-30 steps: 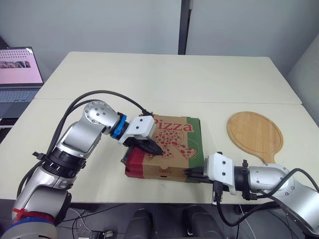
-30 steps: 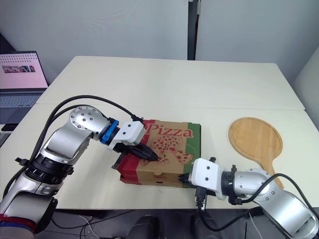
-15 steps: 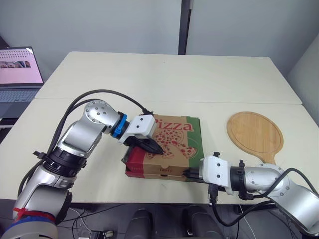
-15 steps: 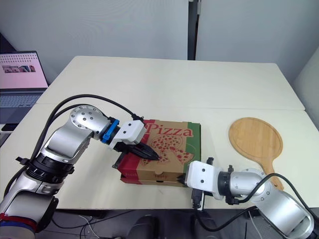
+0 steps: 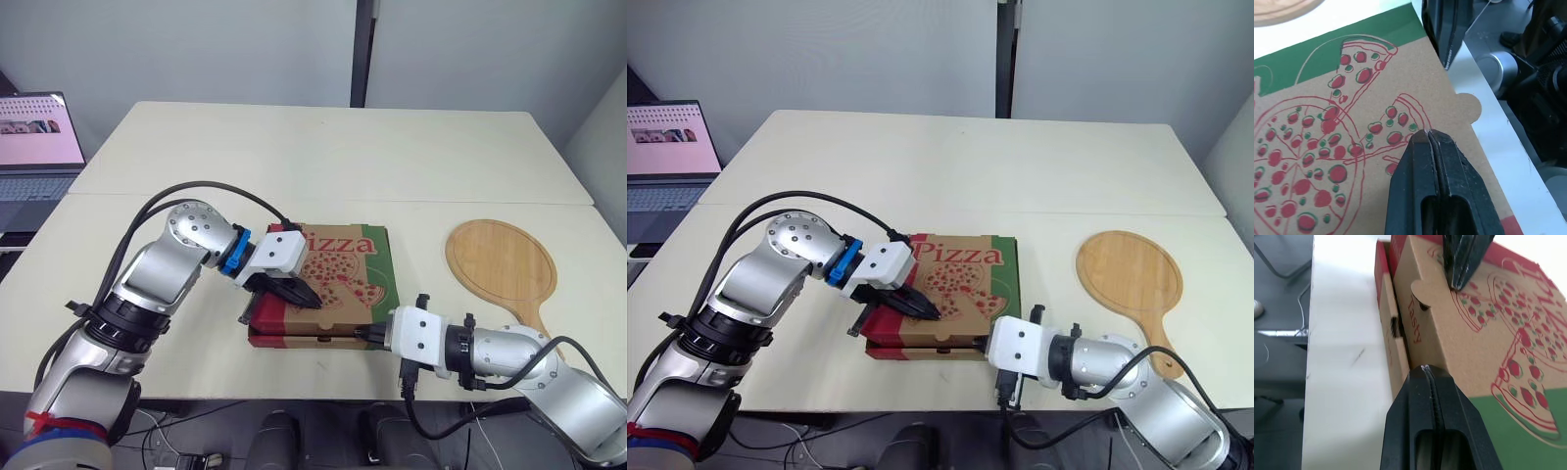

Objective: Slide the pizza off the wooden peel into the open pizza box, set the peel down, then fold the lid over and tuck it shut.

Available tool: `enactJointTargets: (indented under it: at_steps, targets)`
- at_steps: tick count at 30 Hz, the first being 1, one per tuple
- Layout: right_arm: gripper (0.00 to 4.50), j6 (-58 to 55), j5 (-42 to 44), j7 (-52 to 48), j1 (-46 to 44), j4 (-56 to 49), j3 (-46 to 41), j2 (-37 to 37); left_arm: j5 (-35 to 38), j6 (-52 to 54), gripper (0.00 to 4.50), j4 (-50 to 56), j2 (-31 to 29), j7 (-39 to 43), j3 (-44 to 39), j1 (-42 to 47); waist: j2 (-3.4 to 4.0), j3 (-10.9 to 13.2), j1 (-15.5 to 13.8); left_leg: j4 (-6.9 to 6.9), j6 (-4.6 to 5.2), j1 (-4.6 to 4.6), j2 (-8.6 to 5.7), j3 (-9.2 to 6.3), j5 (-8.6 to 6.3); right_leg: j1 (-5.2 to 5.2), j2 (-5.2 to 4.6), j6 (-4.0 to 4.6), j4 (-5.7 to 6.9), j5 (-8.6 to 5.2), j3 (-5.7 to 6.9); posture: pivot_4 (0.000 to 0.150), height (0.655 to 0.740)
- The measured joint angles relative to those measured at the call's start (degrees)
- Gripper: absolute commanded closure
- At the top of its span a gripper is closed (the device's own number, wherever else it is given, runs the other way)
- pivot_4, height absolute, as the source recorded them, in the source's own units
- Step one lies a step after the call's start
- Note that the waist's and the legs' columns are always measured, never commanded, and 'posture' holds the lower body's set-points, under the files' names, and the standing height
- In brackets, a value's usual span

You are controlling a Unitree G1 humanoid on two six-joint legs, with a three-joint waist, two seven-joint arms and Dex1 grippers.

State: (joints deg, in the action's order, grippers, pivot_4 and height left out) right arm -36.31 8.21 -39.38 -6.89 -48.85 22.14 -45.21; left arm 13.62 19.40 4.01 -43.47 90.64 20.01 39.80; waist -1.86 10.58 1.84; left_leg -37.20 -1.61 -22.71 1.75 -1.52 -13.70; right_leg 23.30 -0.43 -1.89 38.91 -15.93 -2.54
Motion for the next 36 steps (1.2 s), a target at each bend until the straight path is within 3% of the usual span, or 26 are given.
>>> enactJointTargets:
  at_steps: [6, 13, 25, 31, 36]
  targets:
    - [4.46, 0.8, 0.9, -0.9, 3.4, -0.2, -2.8, 0.0, -1.2, -0.7, 4.5, 0.0, 0.0, -0.3, 0.6, -0.9, 0.0, 0.0, -0.1, 0.0, 0.0, -0.01, 0.0, 0.0, 0.0, 0.0, 0.0, 0.0, 0.0, 0.0, 0.0, 0.15, 0.7343]
    - [4.46, -7.3, 16.7, -3.7, 1.4, -2.4, -16.3, 1.5, -1.4, -0.4, 4.5, 0.0, 0.0, -1.3, 0.6, -0.9, 0.0, 0.0, 0.0, 0.01, 0.0, 0.02, 0.01, -0.01, 0.0, -0.03, 0.0, 0.0, 0.0, 0.0, 0.0, 0.15, 0.7343]
    - [4.46, -3.1, 6.3, -0.8, -0.7, 3.7, -6.1, 0.6, -0.1, 2.8, 4.5, 0.1, -0.6, -3.0, -1.4, -0.6, 0.0, 0.0, 0.0, 0.02, 0.0, 0.0, 0.01, -0.01, 0.0, -0.01, 0.01, 0.0, -0.02, 0.0, 0.01, 0.15, 0.7343]
    - [4.46, -2.4, 6.3, -1.4, 0.2, 3.7, -6.1, 0.6, 1.0, 0.9, 4.5, -4.8, -8.8, -3.8, -9.9, 0.7, 0.0, 0.0, 0.2, 0.08, 0.0, 0.06, 0.03, 0.02, 0.0, 0.01, 0.02, 0.01, -0.02, -0.01, -0.01, 0.15, 0.7343]
    - [4.46, -1.6, 6.2, -1.9, 0.4, 3.9, -6.0, 0.6, -0.9, -3.5, 4.5, -7.1, -14.9, -2.6, -11.8, -5.0, 0.0, 0.0, 0.0, 0.08, 0.0, 0.03, 0.02, 0.03, 0.0, 0.01, -0.03, 0.02, -0.04, -0.01, 0.0, 0.15, 0.7343]
